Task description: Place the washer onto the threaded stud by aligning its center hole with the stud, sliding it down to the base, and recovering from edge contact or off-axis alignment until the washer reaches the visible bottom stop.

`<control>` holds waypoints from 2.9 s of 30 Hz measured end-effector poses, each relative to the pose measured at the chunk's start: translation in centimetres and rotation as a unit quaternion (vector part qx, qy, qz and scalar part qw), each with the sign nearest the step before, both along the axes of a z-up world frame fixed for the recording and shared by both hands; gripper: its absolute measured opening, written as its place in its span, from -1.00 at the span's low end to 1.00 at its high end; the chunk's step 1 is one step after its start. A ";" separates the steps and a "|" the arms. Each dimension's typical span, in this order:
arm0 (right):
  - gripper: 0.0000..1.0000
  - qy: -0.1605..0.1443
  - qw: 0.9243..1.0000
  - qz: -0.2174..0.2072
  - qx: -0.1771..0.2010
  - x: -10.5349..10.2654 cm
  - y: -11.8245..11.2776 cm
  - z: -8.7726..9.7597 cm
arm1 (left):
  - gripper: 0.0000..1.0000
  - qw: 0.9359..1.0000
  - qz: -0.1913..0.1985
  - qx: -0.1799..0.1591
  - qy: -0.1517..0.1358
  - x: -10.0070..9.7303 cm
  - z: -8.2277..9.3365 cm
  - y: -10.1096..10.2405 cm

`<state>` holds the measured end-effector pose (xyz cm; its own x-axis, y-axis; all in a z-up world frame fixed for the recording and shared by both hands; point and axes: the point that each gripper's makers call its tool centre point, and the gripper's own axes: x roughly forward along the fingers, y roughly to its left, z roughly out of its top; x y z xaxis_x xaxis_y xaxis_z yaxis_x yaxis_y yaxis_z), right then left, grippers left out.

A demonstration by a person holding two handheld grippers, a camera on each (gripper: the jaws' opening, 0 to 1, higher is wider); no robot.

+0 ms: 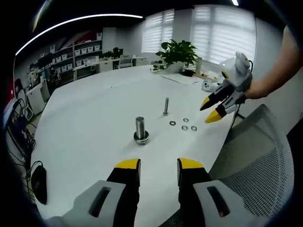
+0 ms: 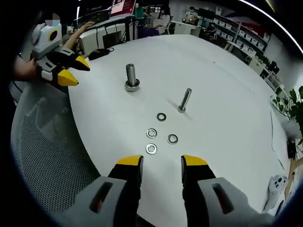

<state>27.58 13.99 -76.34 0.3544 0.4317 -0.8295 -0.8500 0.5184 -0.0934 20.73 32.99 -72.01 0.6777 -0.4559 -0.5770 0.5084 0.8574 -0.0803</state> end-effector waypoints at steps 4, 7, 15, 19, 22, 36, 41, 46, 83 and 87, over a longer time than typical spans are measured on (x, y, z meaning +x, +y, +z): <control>-0.32 0.006 1.000 0.014 -0.007 -0.1 0.6 -0.3 | -0.42 1.000 -0.002 0.000 0.000 -0.1 0.0 -0.1; -0.34 0.010 1.000 0.018 -0.010 0.1 0.8 -0.3 | -0.42 1.000 -0.003 0.001 0.002 -0.1 0.0 -0.1; -0.37 0.029 0.999 0.014 -0.017 0.4 1.0 -1.1 | -0.42 1.000 -0.004 0.001 0.003 -0.2 0.0 -0.1; -0.37 0.039 0.999 0.015 -0.023 0.3 1.0 -1.7 | -0.42 1.000 -0.004 0.000 0.003 -0.1 0.0 -0.1; -0.37 0.043 0.999 0.016 -0.025 0.2 1.2 -1.9 | -0.42 1.000 -0.004 0.000 0.003 -0.1 0.0 -0.1; -0.42 0.063 0.996 0.043 -0.042 -0.2 2.2 -3.0 | -0.42 1.000 -0.007 0.000 0.004 -0.2 -0.1 -0.3; -0.42 0.069 0.995 0.050 -0.048 -0.4 2.4 -3.4 | -0.42 1.000 -0.008 0.000 0.006 -0.2 -0.2 -0.3; -0.44 0.070 0.995 0.055 -0.049 -0.4 2.4 -3.7 | -0.42 1.000 -0.010 0.003 0.008 -0.3 -0.4 -0.3; -0.58 0.076 0.992 0.080 -0.062 -0.5 2.8 -3.8 | -0.43 1.000 -0.013 0.000 0.009 -0.3 -0.4 -0.4; -0.59 0.077 0.992 0.079 -0.062 -0.5 2.9 -3.7 | -0.43 1.000 -0.012 0.000 0.009 -0.3 -0.4 -0.4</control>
